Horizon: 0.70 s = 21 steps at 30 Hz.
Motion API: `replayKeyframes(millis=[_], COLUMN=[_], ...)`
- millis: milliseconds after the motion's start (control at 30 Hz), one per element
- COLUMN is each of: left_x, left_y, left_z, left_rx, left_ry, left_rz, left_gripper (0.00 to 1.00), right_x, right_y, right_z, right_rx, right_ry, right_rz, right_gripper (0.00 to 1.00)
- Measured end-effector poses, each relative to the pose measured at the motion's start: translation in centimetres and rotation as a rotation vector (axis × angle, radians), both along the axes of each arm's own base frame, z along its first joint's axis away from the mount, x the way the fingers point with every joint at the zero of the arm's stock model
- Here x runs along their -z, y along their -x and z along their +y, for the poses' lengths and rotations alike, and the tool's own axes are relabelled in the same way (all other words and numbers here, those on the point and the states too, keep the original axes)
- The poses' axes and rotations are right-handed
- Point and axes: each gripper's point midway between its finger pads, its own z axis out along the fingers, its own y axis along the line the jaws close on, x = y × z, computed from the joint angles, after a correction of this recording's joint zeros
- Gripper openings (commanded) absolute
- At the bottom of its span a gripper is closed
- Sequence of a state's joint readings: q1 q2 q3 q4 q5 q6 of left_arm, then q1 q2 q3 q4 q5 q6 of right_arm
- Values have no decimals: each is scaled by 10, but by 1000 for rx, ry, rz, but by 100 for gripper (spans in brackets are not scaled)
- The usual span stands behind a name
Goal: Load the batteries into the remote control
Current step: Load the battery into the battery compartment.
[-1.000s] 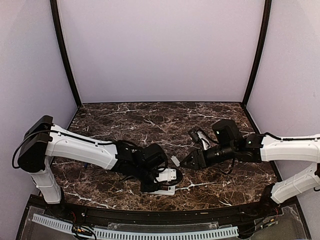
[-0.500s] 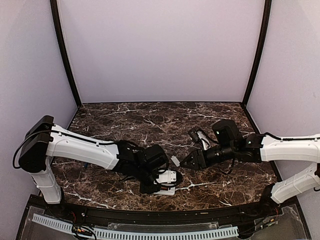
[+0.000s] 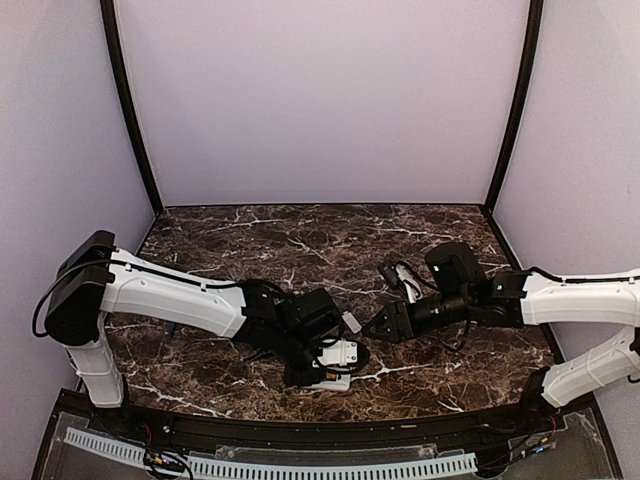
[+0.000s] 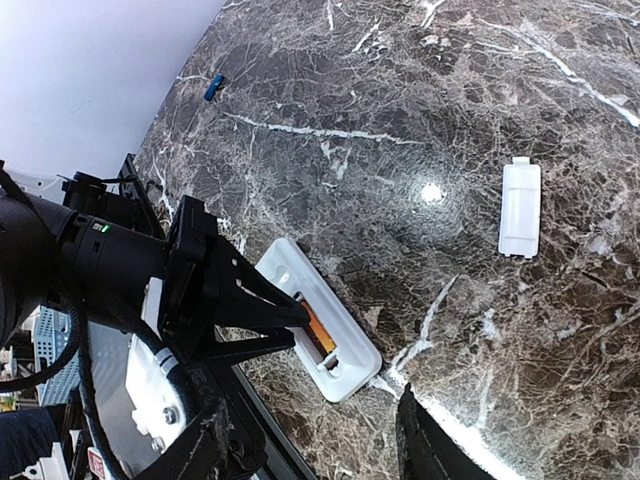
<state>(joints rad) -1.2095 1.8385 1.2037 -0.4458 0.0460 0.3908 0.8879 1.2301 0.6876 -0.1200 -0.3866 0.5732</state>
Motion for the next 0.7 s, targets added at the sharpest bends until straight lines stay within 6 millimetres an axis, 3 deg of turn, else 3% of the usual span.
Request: replayKeyframes(millis=[233, 333, 433, 533, 600, 700], left_x=[-1, -12, -43, -95, -130, -174], left_y=[-2, -8, -17, -41, -58, -88], left_z=[3, 3, 2, 11, 26, 69], left_rx=[-13, -44, -100, -228, -337, -593], left_ry=[-13, 13, 99, 262, 375, 541], left_rz=[-11, -18, -16, -20, -33, -60], left_gripper=[42, 52, 61, 76, 83, 89], right_x=[-1, 1, -2, -4, -1, 12], right_y=[0, -1, -5, -15, -21, -23], right_z=[-1, -2, 2, 14, 26, 44], right_rx=[-11, -33, -71, -122, -173, -265], right_ry=[2, 25, 53, 75, 102, 161], right_rz=[-22, -52, -97, -150, -176, -218], right_gripper=[55, 56, 57, 65, 69, 70])
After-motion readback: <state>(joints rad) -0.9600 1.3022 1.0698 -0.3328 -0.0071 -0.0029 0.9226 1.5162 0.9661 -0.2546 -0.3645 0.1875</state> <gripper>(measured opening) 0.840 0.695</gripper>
